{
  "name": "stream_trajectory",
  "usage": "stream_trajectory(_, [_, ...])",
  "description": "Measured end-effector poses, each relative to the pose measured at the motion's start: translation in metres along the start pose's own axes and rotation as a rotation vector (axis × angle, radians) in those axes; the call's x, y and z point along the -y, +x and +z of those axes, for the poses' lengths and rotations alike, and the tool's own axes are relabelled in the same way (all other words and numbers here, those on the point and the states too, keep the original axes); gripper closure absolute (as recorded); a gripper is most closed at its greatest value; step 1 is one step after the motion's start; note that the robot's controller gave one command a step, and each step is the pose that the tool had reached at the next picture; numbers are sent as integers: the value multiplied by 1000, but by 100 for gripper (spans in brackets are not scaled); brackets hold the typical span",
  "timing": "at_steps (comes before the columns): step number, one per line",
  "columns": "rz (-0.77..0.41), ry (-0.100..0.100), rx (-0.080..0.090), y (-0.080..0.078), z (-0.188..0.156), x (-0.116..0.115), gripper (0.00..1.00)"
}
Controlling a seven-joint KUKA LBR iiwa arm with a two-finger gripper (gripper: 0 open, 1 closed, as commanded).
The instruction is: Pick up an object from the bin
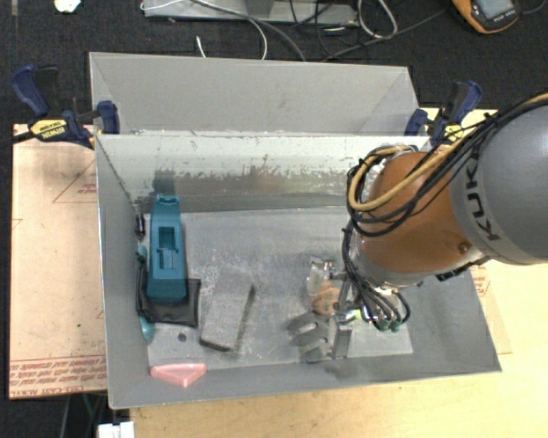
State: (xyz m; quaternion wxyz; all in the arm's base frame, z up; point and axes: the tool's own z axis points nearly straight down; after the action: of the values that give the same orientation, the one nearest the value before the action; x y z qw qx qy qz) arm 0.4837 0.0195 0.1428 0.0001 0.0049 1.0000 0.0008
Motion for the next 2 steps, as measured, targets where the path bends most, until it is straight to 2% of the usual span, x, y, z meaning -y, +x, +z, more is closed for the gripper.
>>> stream_trajectory(1, [-34, 0, -1, -20, -36, -3, 0])
stream_trajectory(2, [98, -1, 5, -24, 8, 19, 0])
